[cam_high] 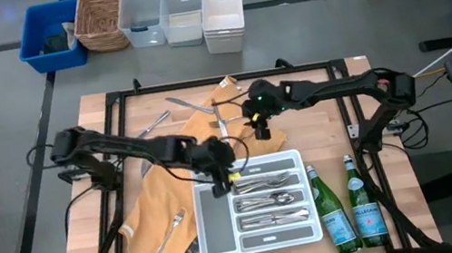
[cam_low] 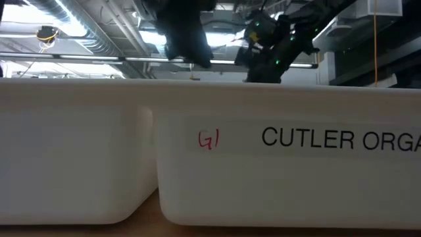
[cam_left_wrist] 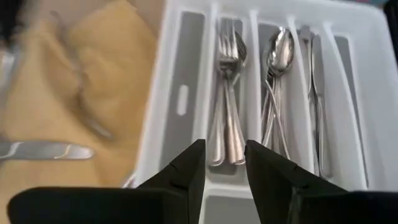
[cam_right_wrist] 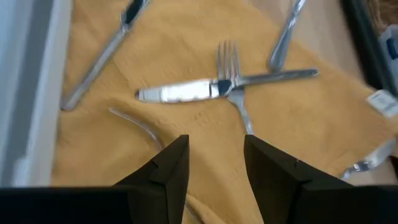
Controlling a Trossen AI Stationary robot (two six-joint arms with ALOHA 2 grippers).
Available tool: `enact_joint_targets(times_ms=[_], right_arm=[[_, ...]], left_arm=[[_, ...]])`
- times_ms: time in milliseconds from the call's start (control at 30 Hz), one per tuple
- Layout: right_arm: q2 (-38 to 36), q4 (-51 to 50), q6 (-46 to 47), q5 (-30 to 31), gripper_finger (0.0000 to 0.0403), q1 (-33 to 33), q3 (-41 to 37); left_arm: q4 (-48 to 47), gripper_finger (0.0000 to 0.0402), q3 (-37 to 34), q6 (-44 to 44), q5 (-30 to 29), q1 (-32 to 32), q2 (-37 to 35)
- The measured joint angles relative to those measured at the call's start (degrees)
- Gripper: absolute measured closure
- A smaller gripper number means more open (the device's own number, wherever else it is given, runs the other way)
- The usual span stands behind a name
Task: Sort silverware
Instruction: Put the silver fork into the white silverware tray
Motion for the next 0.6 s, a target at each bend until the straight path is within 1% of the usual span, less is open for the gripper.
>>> enact_joint_targets(times_ms=[167, 367, 500, 600], right_arm=[[4.9, 0.1, -0.6, 0.5, 0.0247, 0.6, 0.0], [8.4, 0.8, -0.7, -1.0, 0.0247, 0.6, 0.0], [9.6, 1.7, -0.8, -3.0, 0.0247, 0.6, 0.0], [10.4, 2.2, -0.8, -5.5, 0.0247, 0.9, 0.0]], left_arm=[[-4.0, 0.03, 0.0, -0.1, -4.0, 1.3, -6.3], [-11.0, 0.03, 0.0, -1.3, -9.0, 1.9, -12.2], [-14.1, 0.03, 0.0, -1.6, -11.6, 1.9, -14.5], [-15.7, 0.03, 0.0, -1.6, -12.2, 1.9, -15.2]])
